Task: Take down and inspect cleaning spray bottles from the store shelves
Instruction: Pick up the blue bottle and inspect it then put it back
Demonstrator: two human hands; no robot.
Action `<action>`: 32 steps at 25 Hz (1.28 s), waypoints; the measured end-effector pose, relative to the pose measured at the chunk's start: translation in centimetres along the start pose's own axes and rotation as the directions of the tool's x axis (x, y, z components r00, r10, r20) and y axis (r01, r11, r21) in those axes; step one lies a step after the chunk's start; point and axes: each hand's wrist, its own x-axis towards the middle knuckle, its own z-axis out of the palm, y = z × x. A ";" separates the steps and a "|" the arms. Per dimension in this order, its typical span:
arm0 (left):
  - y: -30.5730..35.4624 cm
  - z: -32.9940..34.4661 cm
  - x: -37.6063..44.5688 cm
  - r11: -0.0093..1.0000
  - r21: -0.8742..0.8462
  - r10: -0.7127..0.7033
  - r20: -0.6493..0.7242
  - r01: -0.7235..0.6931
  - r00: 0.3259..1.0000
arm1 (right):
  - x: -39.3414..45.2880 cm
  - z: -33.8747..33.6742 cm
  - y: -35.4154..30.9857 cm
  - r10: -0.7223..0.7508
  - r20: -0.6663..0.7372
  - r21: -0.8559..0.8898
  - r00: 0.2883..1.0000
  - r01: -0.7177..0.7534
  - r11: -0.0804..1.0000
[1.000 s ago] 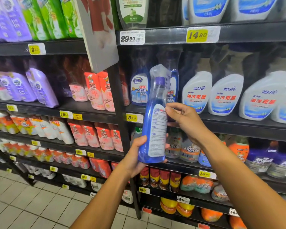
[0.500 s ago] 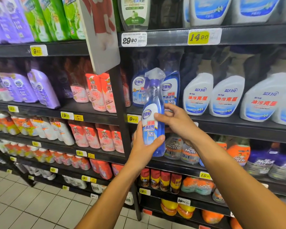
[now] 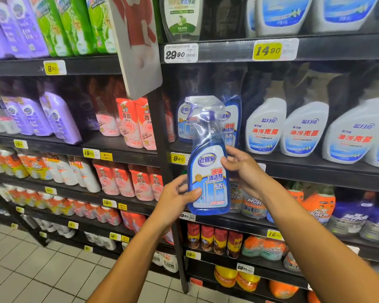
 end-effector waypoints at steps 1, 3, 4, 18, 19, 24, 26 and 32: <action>0.1 0.0 0.0 1.000 0.003 -0.001 -0.005 0.001 1.000 | 0.1 0.0 0.2 0.003 -0.009 0.032 1.000 -0.002 0.999; 0.4 0.1 0.2 1.000 0.003 -0.004 -0.037 0.004 0.999 | 0.2 0.2 0.5 -0.006 -0.036 0.149 0.999 0.011 0.989; 0.6 0.2 0.3 1.000 0.008 0.013 -0.060 -0.012 0.998 | 0.4 0.5 0.7 -0.016 -0.052 0.214 0.998 0.027 0.976; 4.2 3.5 -2.1 0.668 0.683 0.405 0.000 -0.296 0.914 | 2.9 3.1 1.3 0.217 -0.114 0.455 0.969 -0.143 0.879; 4.3 3.6 -2.2 0.660 0.691 0.413 -0.004 -0.296 0.911 | 3.0 3.3 1.3 0.211 -0.099 0.470 0.973 -0.141 0.871; 4.5 3.5 -2.1 0.636 0.710 0.422 0.011 -0.304 0.907 | 3.2 3.6 1.7 0.222 -0.067 0.504 0.973 -0.159 0.849; 4.5 3.4 -2.1 0.632 0.710 0.422 0.019 -0.309 0.906 | 3.2 3.5 1.8 0.226 -0.059 0.507 0.972 -0.166 0.846; 3.4 2.3 -1.6 0.738 0.628 0.276 0.056 -0.248 0.960 | 2.9 2.7 1.3 0.144 -0.196 0.417 0.970 -0.050 0.908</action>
